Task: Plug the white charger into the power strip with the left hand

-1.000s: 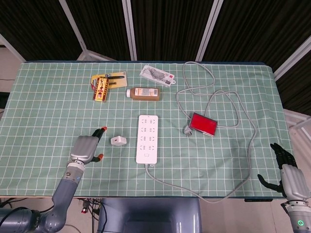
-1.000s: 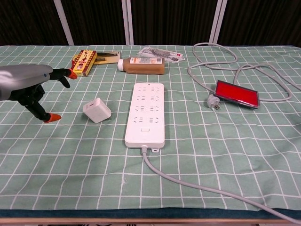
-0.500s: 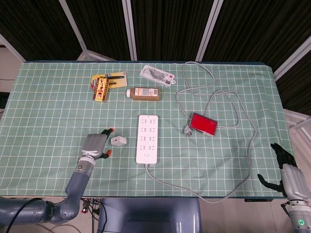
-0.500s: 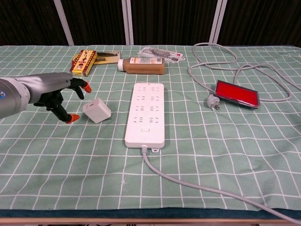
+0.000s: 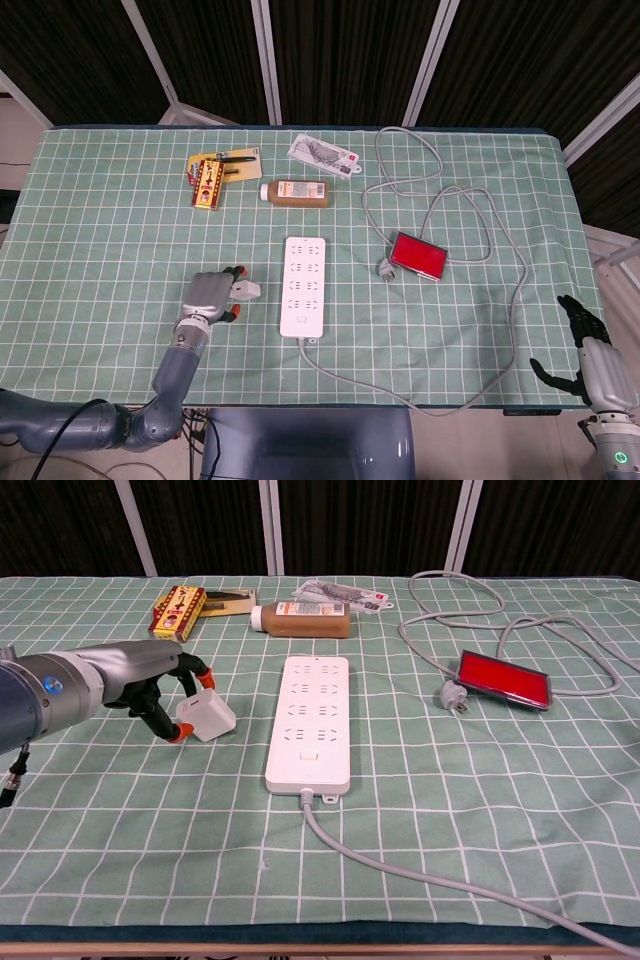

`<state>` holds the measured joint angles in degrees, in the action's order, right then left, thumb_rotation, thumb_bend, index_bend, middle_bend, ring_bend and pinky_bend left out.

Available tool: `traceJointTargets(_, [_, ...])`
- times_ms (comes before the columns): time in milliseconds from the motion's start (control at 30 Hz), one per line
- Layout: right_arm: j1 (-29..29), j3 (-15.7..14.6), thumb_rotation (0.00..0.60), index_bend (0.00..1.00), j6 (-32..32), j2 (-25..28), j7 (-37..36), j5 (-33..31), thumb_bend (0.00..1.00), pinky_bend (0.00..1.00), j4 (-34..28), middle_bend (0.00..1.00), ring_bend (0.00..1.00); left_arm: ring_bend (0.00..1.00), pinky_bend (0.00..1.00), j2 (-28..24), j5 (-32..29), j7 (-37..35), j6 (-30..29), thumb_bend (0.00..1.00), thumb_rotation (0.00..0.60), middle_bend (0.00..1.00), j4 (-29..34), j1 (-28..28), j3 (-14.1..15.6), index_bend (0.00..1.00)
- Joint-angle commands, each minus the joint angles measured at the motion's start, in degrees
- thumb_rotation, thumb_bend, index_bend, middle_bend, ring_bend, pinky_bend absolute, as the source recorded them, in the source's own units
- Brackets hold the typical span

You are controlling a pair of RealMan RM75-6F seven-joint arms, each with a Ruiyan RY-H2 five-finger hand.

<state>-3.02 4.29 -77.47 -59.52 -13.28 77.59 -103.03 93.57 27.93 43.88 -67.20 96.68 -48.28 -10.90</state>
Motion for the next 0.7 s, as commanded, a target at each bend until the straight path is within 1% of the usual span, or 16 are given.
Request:
traceJointTargets(33, [0.0, 0.0, 0.6, 0.0, 0.1, 0.0, -0.1, -0.1, 0.34, 0.0, 0.0, 0.0, 0.0, 0.8, 0.91, 0.5, -0.3, 0.2, 0.4, 0.36, 0.6, 0.3, -0.7, -0.5, -0.3, 0.26])
traceJointTargets(300, [-0.1, 0.1, 0.6, 0.0, 0.3, 0.2, -0.4, -0.4, 0.34, 0.0, -0.2, 0.0, 0.0, 0.8, 0.91, 1.7, -0.4, 0.3, 0.7, 0.37, 0.6, 0.37, -2.0, -1.0, -0.2, 0.3])
traceJointTargets(433, [-0.1, 0.1, 0.6, 0.0, 0.4, 0.2, -0.5, -0.5, 0.34, 0.0, -0.3, 0.0, 0.0, 0.8, 0.91, 1.8, -0.4, 0.4, 0.6, 0.4, 0.6, 0.42, -2.3, -1.1, -0.1, 0.35])
traceJointTargets(500, [-0.1, 0.1, 0.6, 0.0, 0.4, 0.2, -0.4, -0.5, 0.34, 0.0, -0.3, 0.0, 0.0, 0.8, 0.91, 1.9, -0.3, 0.4, 0.6, 0.43, 0.6, 0.46, -2.4, -1.1, -0.1, 0.39])
traceJointTargets(600, [-0.1, 0.2, 0.6, 0.0, 0.3, 0.2, -0.3, -0.5, 0.34, 0.0, -0.3, 0.0, 0.0, 0.8, 0.91, 2.0, 0.0, 0.1, 0.4, 0.53, 0.6, 0.55, -2.6, -1.0, 0.0, 0.47])
traceJointTargets(700, [0.0, 0.2, 0.6, 0.0, 0.2, 0.2, -0.3, -0.5, 0.34, 0.0, -0.3, 0.0, 0.0, 0.81, 0.92, 2.0, 1.0, -0.2, 0.1, 0.59, 0.6, 0.6, -2.5, -0.8, 0.4, 0.51])
